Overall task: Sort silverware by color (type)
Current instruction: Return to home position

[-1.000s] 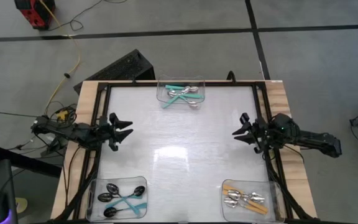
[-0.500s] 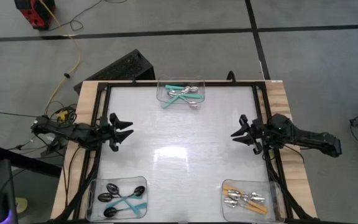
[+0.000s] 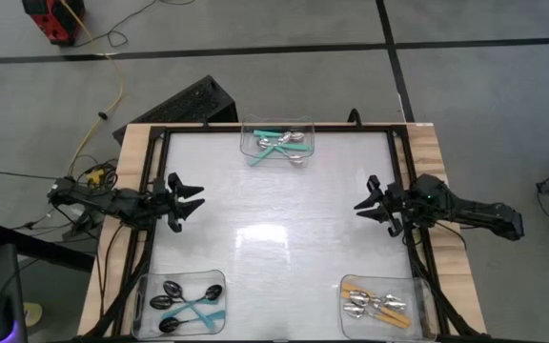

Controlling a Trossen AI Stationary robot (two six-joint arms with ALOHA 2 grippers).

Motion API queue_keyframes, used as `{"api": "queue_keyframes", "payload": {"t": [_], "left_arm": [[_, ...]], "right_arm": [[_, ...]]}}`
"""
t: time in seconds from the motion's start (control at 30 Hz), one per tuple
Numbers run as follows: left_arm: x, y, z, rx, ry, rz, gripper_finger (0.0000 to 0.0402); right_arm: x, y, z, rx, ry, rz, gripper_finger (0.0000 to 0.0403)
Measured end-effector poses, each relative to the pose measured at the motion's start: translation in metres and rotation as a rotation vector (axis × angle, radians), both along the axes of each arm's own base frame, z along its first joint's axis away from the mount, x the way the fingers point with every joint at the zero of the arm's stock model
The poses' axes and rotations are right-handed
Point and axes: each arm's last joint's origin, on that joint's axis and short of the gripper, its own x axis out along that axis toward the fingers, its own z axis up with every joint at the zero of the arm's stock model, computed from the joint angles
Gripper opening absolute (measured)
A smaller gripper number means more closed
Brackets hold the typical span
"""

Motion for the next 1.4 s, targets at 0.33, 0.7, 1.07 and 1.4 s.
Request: {"api": "queue_keyframes", "payload": {"t": [0.33, 0.7, 1.07, 1.4], "left_arm": [[0.0, -0.0001, 0.0, -0.019, -0.005, -0.004, 0.019], [0.0003, -0.0012, -0.0001, -0.036, -0.01, -0.043, 0.019], [0.0002, -0.0007, -0.0002, -0.007, -0.002, -0.025, 0.019], [0.0002, -0.0008, -0.0002, 0.035, 0.009, -0.024, 0.019]], "right_arm": [[0.0001, 0.0001, -0.0011, -0.041, -0.001, 0.003, 0.0111], [0.0005, 0.0019, -0.0016, -0.123, -0.016, 0.018, 0.0111], [0.0006, 0.0026, -0.001, -0.167, -0.033, 0.018, 0.0111], [0.0006, 0.0026, -0.0012, -0.166, -0.031, 0.017, 0.0111]]}}
